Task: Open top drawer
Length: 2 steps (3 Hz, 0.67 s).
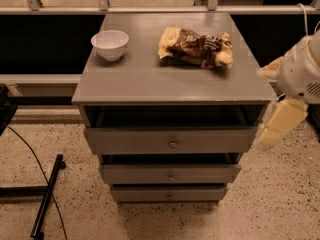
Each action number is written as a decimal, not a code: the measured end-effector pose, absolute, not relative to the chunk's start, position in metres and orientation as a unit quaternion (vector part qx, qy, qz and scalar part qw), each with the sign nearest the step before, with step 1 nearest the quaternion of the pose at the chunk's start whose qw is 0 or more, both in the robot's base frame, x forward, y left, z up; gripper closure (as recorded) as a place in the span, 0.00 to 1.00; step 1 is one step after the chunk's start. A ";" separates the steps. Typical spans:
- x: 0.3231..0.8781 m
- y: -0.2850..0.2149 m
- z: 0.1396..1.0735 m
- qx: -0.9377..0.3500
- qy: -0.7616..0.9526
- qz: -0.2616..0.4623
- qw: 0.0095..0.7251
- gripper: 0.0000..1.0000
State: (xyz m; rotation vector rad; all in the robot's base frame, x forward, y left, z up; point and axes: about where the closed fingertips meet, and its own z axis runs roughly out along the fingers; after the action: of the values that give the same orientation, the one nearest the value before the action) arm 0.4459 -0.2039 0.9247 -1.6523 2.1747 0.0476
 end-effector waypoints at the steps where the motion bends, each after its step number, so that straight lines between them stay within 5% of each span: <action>1: 0.443 -0.201 0.877 -0.581 0.774 0.048 0.248 0.00; 2: 0.454 -0.203 0.880 -0.574 0.768 0.032 0.282 0.00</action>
Offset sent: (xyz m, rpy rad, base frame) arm -0.0038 0.0029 -0.0449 0.0980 -0.0287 0.0001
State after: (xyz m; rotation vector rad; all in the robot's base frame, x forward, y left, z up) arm 0.4542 -0.2028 0.8797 -1.5371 2.0566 0.0852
